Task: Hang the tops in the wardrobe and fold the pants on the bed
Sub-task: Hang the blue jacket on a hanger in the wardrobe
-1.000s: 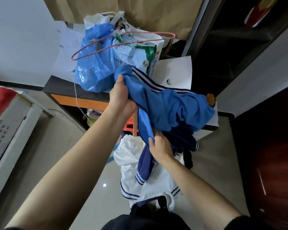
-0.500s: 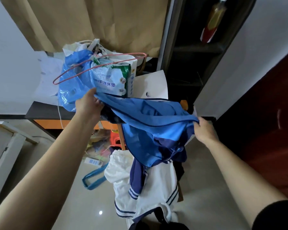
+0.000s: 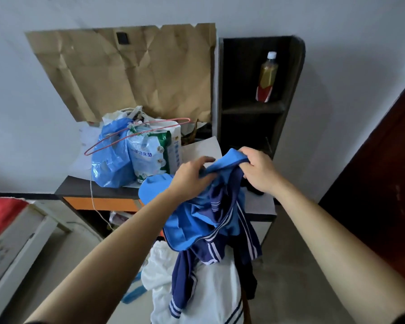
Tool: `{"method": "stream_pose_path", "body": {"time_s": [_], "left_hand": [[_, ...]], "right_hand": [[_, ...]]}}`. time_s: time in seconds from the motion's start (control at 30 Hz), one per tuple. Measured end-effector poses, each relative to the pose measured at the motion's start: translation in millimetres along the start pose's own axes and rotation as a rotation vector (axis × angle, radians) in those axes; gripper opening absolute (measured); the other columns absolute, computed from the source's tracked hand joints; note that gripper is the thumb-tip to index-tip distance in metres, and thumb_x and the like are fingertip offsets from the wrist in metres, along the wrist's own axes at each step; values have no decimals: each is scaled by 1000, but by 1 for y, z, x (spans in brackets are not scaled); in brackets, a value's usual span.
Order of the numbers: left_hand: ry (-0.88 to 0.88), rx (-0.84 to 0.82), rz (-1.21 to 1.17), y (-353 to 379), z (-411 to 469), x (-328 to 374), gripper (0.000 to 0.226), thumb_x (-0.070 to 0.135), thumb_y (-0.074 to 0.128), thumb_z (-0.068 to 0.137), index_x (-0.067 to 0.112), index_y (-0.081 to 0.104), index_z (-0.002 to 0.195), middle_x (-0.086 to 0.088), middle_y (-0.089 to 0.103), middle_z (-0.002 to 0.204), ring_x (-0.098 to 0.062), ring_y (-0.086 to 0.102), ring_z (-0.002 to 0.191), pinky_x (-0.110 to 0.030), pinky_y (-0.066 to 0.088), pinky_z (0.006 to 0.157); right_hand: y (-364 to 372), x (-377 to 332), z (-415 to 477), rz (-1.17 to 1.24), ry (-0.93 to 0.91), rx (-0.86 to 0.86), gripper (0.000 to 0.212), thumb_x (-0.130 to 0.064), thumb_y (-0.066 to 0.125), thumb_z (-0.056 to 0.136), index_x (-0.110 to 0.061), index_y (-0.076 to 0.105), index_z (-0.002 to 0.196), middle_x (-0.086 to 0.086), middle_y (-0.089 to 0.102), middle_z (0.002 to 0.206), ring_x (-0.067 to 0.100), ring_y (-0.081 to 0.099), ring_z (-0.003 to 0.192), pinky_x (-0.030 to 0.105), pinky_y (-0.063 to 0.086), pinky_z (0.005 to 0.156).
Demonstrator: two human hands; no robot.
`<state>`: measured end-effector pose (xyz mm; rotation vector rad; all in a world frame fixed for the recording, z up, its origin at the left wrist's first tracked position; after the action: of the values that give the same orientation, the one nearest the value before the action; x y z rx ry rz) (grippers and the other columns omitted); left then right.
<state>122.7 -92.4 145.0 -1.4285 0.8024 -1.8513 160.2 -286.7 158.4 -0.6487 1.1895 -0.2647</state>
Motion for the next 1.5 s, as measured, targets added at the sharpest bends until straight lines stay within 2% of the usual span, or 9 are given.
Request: {"method": "stream_pose_path", "body": {"time_s": [0.07,0.17,0.23,0.63,0.77,0.97,1.1,1.3,1.5], "left_hand": [[-31,177,-76,0,-1,18,13,24,63,94,22,59,82,4,52,63,-34,61,74,-38,40,62],[-105,359,-216,-3,-10,34,8,16,57,95,20,63,92,4,63,72,-15,61,72,-34,45,64],[-176,483,-264,-12,-21,38,10,17,57,94,23,61,88,10,61,72,-2,55,65,-28,44,61],[-486,1290,-431,-170,-211,21,13,15,53,88,18,57,76,-3,55,75,-13,49,72,-32,45,67],[-462,1432,-357,-215,-300,29,12,14,53,88,21,60,81,-6,61,83,-17,56,76,-34,50,70],[-489,1709,-77,-281,-488,52,25,12,51,88,32,66,93,20,67,87,3,61,84,-15,47,77],[-619,1740,100,-286,-624,70,29,11,45,83,20,65,102,6,68,98,-8,60,93,-22,47,87],[-901,1577,228,-271,-773,78,22,-1,63,79,21,63,84,14,62,73,7,54,62,-6,40,58],[-976,1577,195,-271,-852,79,37,-7,61,80,22,64,102,-3,70,91,-16,63,80,-26,51,76]], "right_hand": [[-7,18,-9,79,8,49,4,-33,57,90,-33,58,86,-18,64,74,0,61,66,24,45,58],[3,53,-29,125,104,41,25,-50,72,83,-37,59,101,-13,60,76,-4,59,70,12,41,59],[29,69,-42,24,135,-93,40,-60,71,79,-36,57,107,-13,60,90,0,59,81,20,43,68],[195,-15,-102,-43,70,-435,90,-65,71,75,-12,38,140,17,49,135,36,49,125,41,41,103],[233,-89,-127,-28,-123,-425,40,-38,52,100,-3,56,121,26,62,120,43,59,111,42,45,87],[276,-241,-198,295,-228,-430,29,-17,45,98,2,58,115,34,63,117,49,58,109,45,44,89],[289,-348,-278,492,-390,-451,33,-35,43,89,-14,57,110,19,69,109,40,62,100,36,40,79],[300,-478,-374,527,-682,-439,25,-32,76,76,-20,65,95,3,72,86,28,68,84,32,51,76],[333,-558,-445,515,-803,-626,29,-45,56,81,-22,68,92,-3,69,85,22,64,84,33,47,74]]}}
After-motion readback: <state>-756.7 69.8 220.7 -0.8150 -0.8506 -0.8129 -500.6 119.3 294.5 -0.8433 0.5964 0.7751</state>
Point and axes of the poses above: each hand's wrist, its own z-axis towards the middle knuckle, its own y-axis out of the palm, x = y × z, the point moved 4 cm from there along z, towards the middle knuckle
